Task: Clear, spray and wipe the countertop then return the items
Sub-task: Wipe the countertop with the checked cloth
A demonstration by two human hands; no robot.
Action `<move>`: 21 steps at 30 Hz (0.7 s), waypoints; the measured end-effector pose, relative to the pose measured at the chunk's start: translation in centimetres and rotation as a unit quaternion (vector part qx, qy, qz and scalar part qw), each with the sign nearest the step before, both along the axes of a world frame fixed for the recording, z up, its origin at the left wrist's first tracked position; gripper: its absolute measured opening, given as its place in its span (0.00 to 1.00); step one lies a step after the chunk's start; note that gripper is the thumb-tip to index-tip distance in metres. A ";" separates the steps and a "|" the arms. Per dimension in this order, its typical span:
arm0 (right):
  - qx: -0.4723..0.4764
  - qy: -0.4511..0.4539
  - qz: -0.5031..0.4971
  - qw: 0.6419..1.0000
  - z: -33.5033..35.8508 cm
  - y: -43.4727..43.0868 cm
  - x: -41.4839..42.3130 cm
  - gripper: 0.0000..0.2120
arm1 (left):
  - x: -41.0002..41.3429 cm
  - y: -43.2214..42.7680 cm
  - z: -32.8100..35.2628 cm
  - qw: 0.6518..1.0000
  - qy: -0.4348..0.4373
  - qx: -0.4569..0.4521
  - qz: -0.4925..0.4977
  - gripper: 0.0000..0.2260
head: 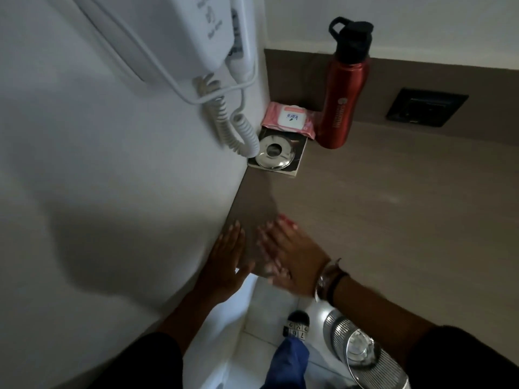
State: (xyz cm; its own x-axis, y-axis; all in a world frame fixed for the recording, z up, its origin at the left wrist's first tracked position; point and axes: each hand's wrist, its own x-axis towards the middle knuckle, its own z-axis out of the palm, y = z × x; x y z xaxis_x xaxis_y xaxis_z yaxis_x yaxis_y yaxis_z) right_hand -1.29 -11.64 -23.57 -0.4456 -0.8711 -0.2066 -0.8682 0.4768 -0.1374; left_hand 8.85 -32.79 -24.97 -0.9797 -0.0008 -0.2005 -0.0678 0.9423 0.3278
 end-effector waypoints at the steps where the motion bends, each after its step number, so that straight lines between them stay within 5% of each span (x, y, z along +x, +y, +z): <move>1: 0.001 -0.001 0.034 0.999 -0.2 1.2 1.5 0.43 | 0.0 -0.1 0.2 1.000 0.004 0.004 0.000 0.35; 5: -0.051 -0.004 0.026 0.998 -0.7 10.7 5.1 0.40 | 0.0 0.0 0.3 1.000 0.008 0.009 -0.009 0.36; 9: -0.035 -0.018 -0.281 0.959 0.5 13.7 1.0 0.38 | 0.0 -0.1 -0.1 1.000 0.004 0.025 0.006 0.35; 11: -0.004 0.001 -0.345 0.939 1.0 9.6 -1.5 0.39 | 0.1 -0.1 -0.3 0.999 0.000 0.037 0.010 0.36; 16: -0.017 0.010 -0.177 0.984 1.4 -1.7 -1.6 0.39 | -0.3 -0.2 -0.1 0.998 -0.007 0.052 0.021 0.38; 21: -0.079 -0.043 -0.159 0.983 0.5 2.8 6.5 0.34 | -0.9 1.6 2.2 0.997 0.030 0.049 0.048 0.38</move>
State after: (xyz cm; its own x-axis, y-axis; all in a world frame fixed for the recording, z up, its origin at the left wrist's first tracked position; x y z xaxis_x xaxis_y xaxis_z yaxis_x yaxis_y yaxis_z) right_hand 5.19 -8.87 -23.03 -0.6880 -0.7143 -0.1282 -0.6601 0.6894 -0.2982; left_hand 7.90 -31.23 -22.81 -0.9862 -0.0789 -0.1455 -0.1342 0.8959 0.4235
